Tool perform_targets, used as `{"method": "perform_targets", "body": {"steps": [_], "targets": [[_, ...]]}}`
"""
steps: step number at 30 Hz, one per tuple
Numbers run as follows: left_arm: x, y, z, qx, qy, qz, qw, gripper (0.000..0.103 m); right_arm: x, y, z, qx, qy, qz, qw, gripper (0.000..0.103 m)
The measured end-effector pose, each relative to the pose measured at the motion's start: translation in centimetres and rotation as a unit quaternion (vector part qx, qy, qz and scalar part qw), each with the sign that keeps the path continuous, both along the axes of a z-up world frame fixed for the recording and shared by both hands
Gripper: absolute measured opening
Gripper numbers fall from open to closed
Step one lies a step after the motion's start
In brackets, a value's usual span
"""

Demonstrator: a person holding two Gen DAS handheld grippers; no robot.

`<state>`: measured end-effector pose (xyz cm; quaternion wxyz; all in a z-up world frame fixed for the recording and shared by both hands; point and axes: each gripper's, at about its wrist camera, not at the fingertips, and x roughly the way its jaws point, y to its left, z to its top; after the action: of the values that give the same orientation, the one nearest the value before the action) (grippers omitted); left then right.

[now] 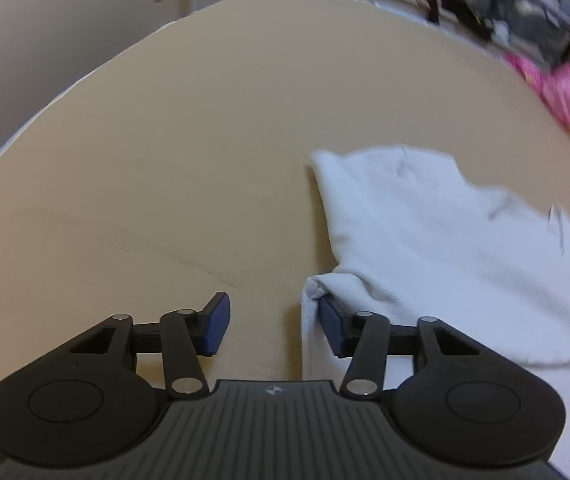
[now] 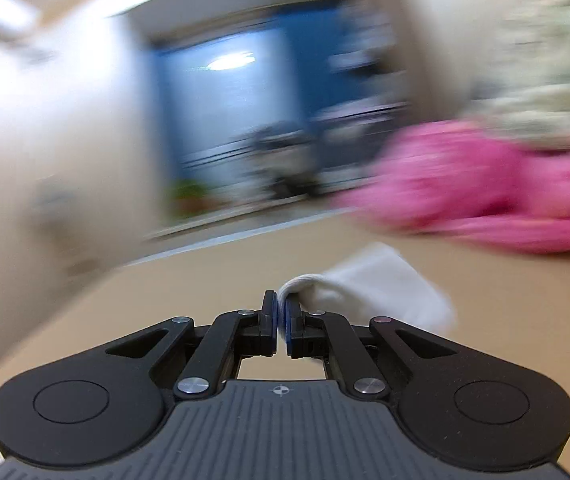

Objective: Fold small clothes

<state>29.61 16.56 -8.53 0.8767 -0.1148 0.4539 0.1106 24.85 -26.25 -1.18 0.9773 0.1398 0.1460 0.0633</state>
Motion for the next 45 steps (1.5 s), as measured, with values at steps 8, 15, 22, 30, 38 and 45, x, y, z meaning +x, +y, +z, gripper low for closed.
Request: {"method": "perform_targets", "body": {"steps": [8,15,22,30,38,45], "targets": [[-2.3,4.2,3.0,-0.085,-0.019,0.015,0.9961,0.037,-3.1,16.2,-9.3,-0.001,0.270,0.271,0.924,0.029],[-0.8,0.2,0.4,-0.138,-0.040,-0.056,0.9881,0.037,-6.3,5.4,-4.7,-0.033,0.244,0.219,0.944,0.036],[1.7,-1.5,-3.7,-0.108,-0.009,-0.055,0.9926,0.037,-4.9,-3.9,-7.3,0.014,0.244,0.032,0.969,0.037],[2.5,-4.2,-4.0,-0.044,-0.039,-0.080,0.9950,0.032,-1.5,-5.7,-9.9,0.038,0.255,-0.024,0.966,0.040],[3.5,-4.1,-4.6,-0.075,-0.027,-0.090,0.9927,0.032,0.1,-3.5,-10.5,-0.027,0.287,-0.023,0.957,0.040],[2.7,-4.8,-3.0,-0.038,-0.057,-0.110,0.9916,0.001,0.2,-3.3,-10.5,-0.046,0.291,-0.035,0.955,0.041]]}}
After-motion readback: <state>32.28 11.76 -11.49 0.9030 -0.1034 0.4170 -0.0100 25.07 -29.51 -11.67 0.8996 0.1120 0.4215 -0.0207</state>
